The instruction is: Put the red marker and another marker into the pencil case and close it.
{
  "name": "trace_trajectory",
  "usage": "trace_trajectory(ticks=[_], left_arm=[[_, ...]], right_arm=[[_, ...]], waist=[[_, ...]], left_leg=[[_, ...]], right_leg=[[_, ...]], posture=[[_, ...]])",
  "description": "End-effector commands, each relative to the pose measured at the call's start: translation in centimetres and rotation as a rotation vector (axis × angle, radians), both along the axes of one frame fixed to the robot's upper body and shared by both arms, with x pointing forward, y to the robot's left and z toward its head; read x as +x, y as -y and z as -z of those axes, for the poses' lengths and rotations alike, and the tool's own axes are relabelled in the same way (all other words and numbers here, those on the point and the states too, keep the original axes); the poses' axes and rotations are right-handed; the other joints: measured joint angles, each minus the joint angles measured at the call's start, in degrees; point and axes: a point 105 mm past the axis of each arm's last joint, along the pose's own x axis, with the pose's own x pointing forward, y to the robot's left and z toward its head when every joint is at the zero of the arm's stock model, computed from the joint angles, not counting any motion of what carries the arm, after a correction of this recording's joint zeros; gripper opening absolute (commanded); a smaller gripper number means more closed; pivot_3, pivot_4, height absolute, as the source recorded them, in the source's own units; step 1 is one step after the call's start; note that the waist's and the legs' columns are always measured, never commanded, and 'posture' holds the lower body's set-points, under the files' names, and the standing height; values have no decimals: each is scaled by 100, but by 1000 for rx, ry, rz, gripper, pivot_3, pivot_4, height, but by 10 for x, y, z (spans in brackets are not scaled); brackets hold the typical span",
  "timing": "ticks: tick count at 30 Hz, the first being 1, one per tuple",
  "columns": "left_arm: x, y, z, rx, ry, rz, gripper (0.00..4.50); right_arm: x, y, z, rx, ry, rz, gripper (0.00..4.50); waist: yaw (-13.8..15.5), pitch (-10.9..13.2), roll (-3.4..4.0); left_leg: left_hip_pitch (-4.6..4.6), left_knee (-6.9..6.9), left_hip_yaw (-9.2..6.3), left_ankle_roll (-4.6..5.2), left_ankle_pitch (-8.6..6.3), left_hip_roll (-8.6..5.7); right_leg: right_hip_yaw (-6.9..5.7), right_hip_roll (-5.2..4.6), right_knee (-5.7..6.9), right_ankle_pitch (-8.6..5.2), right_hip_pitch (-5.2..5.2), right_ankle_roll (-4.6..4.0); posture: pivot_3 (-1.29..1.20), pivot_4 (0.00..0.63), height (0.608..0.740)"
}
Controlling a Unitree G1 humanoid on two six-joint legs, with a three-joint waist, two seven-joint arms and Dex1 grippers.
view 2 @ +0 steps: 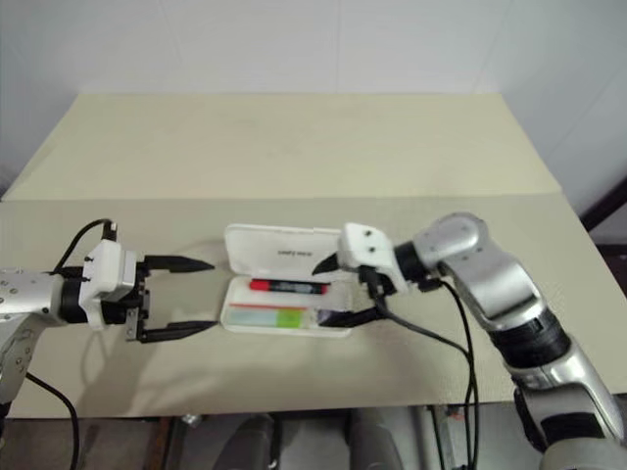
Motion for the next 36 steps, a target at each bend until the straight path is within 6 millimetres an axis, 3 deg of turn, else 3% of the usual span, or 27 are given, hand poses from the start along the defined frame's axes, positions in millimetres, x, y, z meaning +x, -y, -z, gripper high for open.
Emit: trace_trajectory(ticks=[1,3,7,13,18,28,33,36], left_arm=[[0,-10,-14,-34,30,-37,4500],[1,-16,-16,-45,31,-64,4500],[2,-27,-17,-55,25,-95,4500],[4,-44,-21,-91,25,-133,4500],[12,-58,-32,-171,66,-186,3358],[25,-48,-46,-275,99,-157,12],[48,-50,-50,-376,108,-238,12],[71,-48,-34,-388,74,-312,12]], right_arm=[[2,11,-37,209,161,3,4480],[4,23,-42,264,167,17,4480],[11,45,-29,226,173,81,4480],[7,59,-33,302,170,115,4480],[12,73,-41,338,194,171,4500],[13,73,-39,331,118,183,4500],[16,72,-35,326,102,198,4500],[15,71,-32,323,77,203,4500]], waist=[[-8,0,0],[-15,0,1],[-7,1,2],[-12,3,6],[-2,4,7],[3,5,10],[6,5,10],[11,5,11]], left_leg=[[1,1,0,0,0,0],[7,1,0,0,0,3],[9,-1,0,0,0,3],[9,0,3,0,0,2],[8,2,2,0,0,2],[8,0,1,0,0,2],[8,4,1,0,0,0],[10,9,-1,0,1,-1]], right_leg=[[0,0,1,0,0,-1],[0,3,2,0,5,-2],[-1,2,4,-5,5,-10],[2,1,5,-7,4,-13],[1,1,7,-7,5,-14],[0,0,7,-1,5,-3],[1,-1,8,6,7,9],[0,1,19,9,6,14]], posture=[[0,150,740],[0,150,740],[0,150,740],[0,150,740],[0,150,740],[0,150,740],[0,150,740],[0,150,740]])
